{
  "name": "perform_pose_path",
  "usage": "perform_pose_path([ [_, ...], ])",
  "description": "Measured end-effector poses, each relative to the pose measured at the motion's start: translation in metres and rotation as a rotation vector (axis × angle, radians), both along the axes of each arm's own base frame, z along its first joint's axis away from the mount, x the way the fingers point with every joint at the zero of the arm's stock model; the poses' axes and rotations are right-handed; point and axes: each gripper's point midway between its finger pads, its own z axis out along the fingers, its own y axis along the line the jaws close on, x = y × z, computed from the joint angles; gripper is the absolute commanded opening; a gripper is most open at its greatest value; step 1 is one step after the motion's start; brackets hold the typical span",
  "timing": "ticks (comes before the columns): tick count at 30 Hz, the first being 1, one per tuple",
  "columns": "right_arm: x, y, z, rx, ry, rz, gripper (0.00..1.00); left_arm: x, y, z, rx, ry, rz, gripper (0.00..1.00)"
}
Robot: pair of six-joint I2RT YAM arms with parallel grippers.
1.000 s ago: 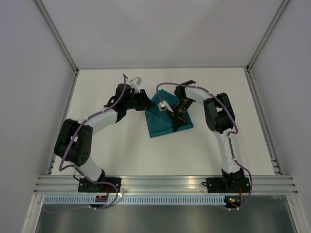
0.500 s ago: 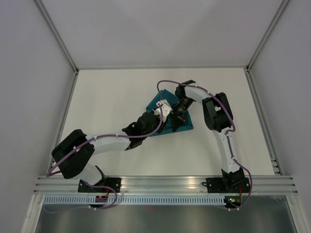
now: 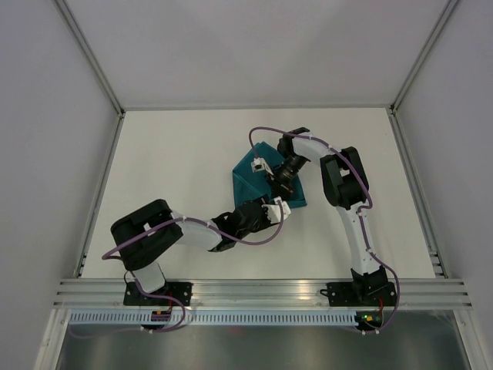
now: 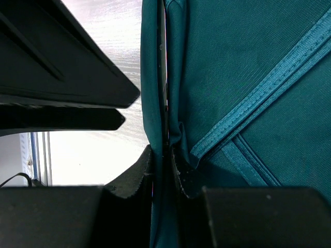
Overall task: Fold the napkin, place the utensils inside, and roll it up
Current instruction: Roll the napkin at the center of the board.
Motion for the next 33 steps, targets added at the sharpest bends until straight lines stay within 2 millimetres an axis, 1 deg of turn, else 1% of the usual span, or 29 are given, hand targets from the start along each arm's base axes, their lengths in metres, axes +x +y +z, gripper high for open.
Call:
perform_pose_path([
  [6,0.000,0.000,0.000,-0.001,0.002,-0.002,0.04,0.002,-0.005,-0.016,0.079,-0.019,-0.048,0.58],
  [13,0.000,0.000,0.000,-0.005,0.006,-0.005,0.04,0.007,-0.014,-0.023,0.131,-0.039,-0.086,0.57],
  [18,0.000,0.000,0.000,-0.006,0.007,-0.006,0.04,0.011,-0.017,-0.025,0.149,-0.020,-0.108,0.53],
  [22,0.000,0.000,0.000,-0.006,0.008,-0.006,0.04,0.015,-0.016,-0.026,0.163,0.007,-0.120,0.50],
  [25,0.000,0.000,0.000,-0.006,0.008,-0.006,0.04,0.018,-0.014,-0.028,0.169,0.026,-0.127,0.46],
  [28,0.000,0.000,0.000,-0.006,0.009,-0.007,0.04,0.018,-0.013,-0.030,0.174,0.044,-0.142,0.39],
  [30,0.000,0.000,0.000,-0.006,0.009,-0.007,0.04,0.016,-0.014,-0.031,0.179,0.055,-0.154,0.26],
  [31,0.000,0.000,0.000,-0.006,0.009,-0.007,0.03,0.014,-0.014,-0.033,0.184,0.068,-0.166,0.17],
  [33,0.000,0.000,0.000,-0.006,0.008,-0.007,0.04,0.013,-0.015,-0.035,0.197,0.083,-0.179,0.10],
])
